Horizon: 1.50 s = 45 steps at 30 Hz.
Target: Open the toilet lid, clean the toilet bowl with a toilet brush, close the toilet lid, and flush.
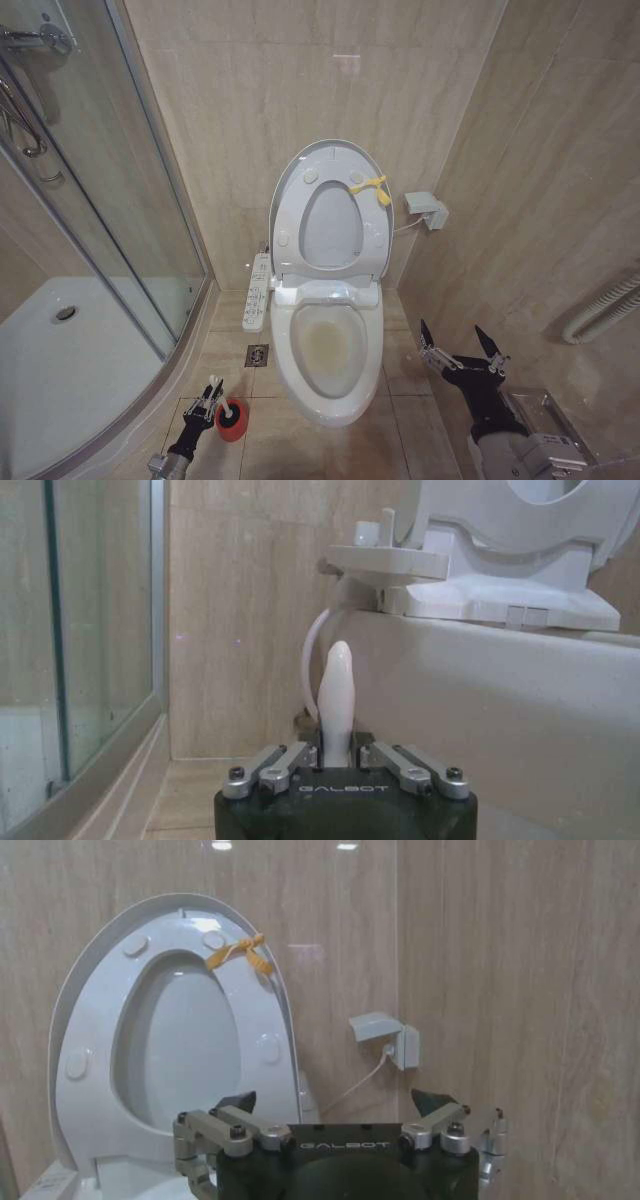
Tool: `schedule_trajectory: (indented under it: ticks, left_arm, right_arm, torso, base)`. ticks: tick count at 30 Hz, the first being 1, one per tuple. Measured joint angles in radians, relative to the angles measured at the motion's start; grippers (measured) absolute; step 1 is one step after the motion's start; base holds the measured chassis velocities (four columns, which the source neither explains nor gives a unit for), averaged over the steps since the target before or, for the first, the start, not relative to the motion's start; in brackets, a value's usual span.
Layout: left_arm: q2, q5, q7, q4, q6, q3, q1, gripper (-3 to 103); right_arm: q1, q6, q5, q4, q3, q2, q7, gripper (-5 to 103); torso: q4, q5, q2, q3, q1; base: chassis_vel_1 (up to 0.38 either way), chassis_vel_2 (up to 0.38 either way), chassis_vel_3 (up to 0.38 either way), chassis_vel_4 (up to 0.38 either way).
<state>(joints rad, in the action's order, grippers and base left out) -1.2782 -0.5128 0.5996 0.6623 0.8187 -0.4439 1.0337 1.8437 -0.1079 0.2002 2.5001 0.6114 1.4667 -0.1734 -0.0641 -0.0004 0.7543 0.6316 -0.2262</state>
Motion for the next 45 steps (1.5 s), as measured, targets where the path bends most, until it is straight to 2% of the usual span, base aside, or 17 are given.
schedule_trajectory:
  ticks: [11, 12, 13, 16, 17, 24, 25, 29, 31, 32, 36, 40, 41, 43, 44, 45]
  left_arm:
    - [0.004, 0.022, -0.03, 0.002, -0.006, 0.006, 0.01, 20]
    - [0.004, 0.03, -0.039, 0.002, -0.006, 0.006, 0.011, 20]
    - [0.005, 0.035, -0.047, 0.003, -0.006, 0.006, 0.011, 20]
    - [0.007, 0.042, -0.052, 0.003, -0.006, 0.006, 0.011, 20]
    - [0.007, 0.044, -0.053, 0.003, -0.006, 0.006, 0.012, 47]
    - [0.009, 0.048, -0.052, 0.025, -0.005, 0.003, 0.028, 47]
    - [0.01, 0.048, -0.052, 0.037, -0.005, 0.0, 0.034, 74]
    - [0.009, 0.045, -0.063, 0.1, -0.005, -0.007, 0.069, 74]
    - [0.01, 0.045, -0.074, 0.162, -0.005, -0.01, 0.1, 74]
    - [0.01, 0.046, -0.08, 0.184, -0.006, -0.011, 0.11, 98]
    - [0.009, 0.049, -0.111, 0.283, -0.034, -0.02, 0.15, 98]
    - [0.011, 0.026, -0.172, 0.508, -0.112, -0.031, 0.226, 100]
    - [0.011, 0.026, -0.172, 0.508, -0.112, -0.031, 0.226, 100]
    - [0.016, 0.022, -0.223, 0.663, -0.171, -0.038, 0.268, 100]
    - [0.016, 0.022, -0.223, 0.663, -0.171, -0.038, 0.268, 100]
    - [0.016, 0.025, -0.246, 0.73, -0.191, -0.041, 0.283, 100]
  right_arm:
    - [0.0, 0.0, 0.0, 0.0, 0.0, 0.0, 0.0, 100]
    - [0.0, 0.0, 0.0, 0.0, 0.0, 0.0, 0.0, 100]
    - [0.0, 0.0, 0.0, 0.0, 0.0, 0.0, 0.0, 100]
    - [0.0, 0.0, 0.0, 0.0, 0.0, 0.0, 0.0, 100]
    - [0.0, 0.0, 0.0, 0.0, 0.0, 0.0, 0.0, 100]
    - [0.0, 0.0, 0.0, 0.0, 0.0, 0.0, 0.0, 100]
    - [0.0, 0.0, 0.0, 0.0, 0.0, 0.0, 0.0, 100]
    - [0.0, 0.0, 0.0, 0.0, 0.0, 0.0, 0.0, 100]
    - [0.0, 0.0, 0.0, 0.0, 0.0, 0.0, 0.0, 100]
    - [0.0, 0.0, 0.0, 0.0, 0.0, 0.0, 0.0, 100]
    - [0.0, 0.0, 0.0, 0.0, 0.0, 0.0, 0.0, 100]
    - [0.0, 0.0, 0.0, 0.0, 0.0, 0.0, 0.0, 100]
    - [0.0, 0.0, 0.0, 0.0, 0.0, 0.0, 0.0, 100]
    - [0.0, 0.0, 0.0, 0.0, 0.0, 0.0, 0.0, 100]
    - [0.0, 0.0, 0.0, 0.0, 0.0, 0.0, 0.0, 100]
    - [0.0, 0.0, 0.0, 0.0, 0.0, 0.0, 0.0, 100]
  torso:
    - [-0.0004, 0.0001, 0.0, 0.0, 0.0]
    - [0.0012, -0.0013, 0.0, 0.0, 0.0]
    - [-0.0003, 0.0, 0.0, 0.0, 0.0]
    - [0.0002, 0.0002, 0.0, 0.0, 0.0]
    - [0.0, -0.0002, 0.0, 0.0, 0.0]
    - [0.0, 0.0002, 0.0, 0.0, 0.0]
    - [0.0001, 0.0002, 0.0, 0.0, 0.0]
    - [0.0001, 0.0003, 0.0, 0.0, 0.0]
    - [0.0002, 0.0003, 0.0, 0.0, 0.0]
    - [0.0001, 0.0003, 0.0, 0.0, 0.0]
    - [0.0001, 0.0003, 0.0, 0.0, 0.0]
    - [-0.0001, 0.0004, 0.0, 0.0, 0.0]
    - [-0.0001, 0.0004, 0.0, 0.0, 0.0]
    - [0.0, 0.0006, 0.0, 0.0, 0.0]
    - [0.0, 0.0006, 0.0, 0.0, 0.0]
    - [0.0002, 0.0005, 0.0, 0.0, 0.0]
  base:
    - [0.0, 0.0, 0.0, 0.0]
    - [0.0, 0.0, 0.0, 0.0]
    - [0.0, 0.0, 0.0, 0.0]
    - [0.0, 0.0, 0.0, 0.0]
    - [0.0, 0.0, 0.0, 0.0]
    - [0.0, 0.0, 0.0, 0.0]
    - [0.0, 0.0, 0.0, 0.0]
    - [0.0, 0.0, 0.0, 0.0]
    - [0.0, 0.0, 0.0, 0.0]
    - [0.0, 0.0, 0.0, 0.0]
    - [0.0, 0.0, 0.0, 0.0]
    - [0.0, 0.0, 0.0, 0.0]
    - [0.0, 0.0, 0.0, 0.0]
    - [0.0, 0.0, 0.0, 0.0]
    - [0.0, 0.0, 0.0, 0.0]
    - [0.0, 0.0, 0.0, 0.0]
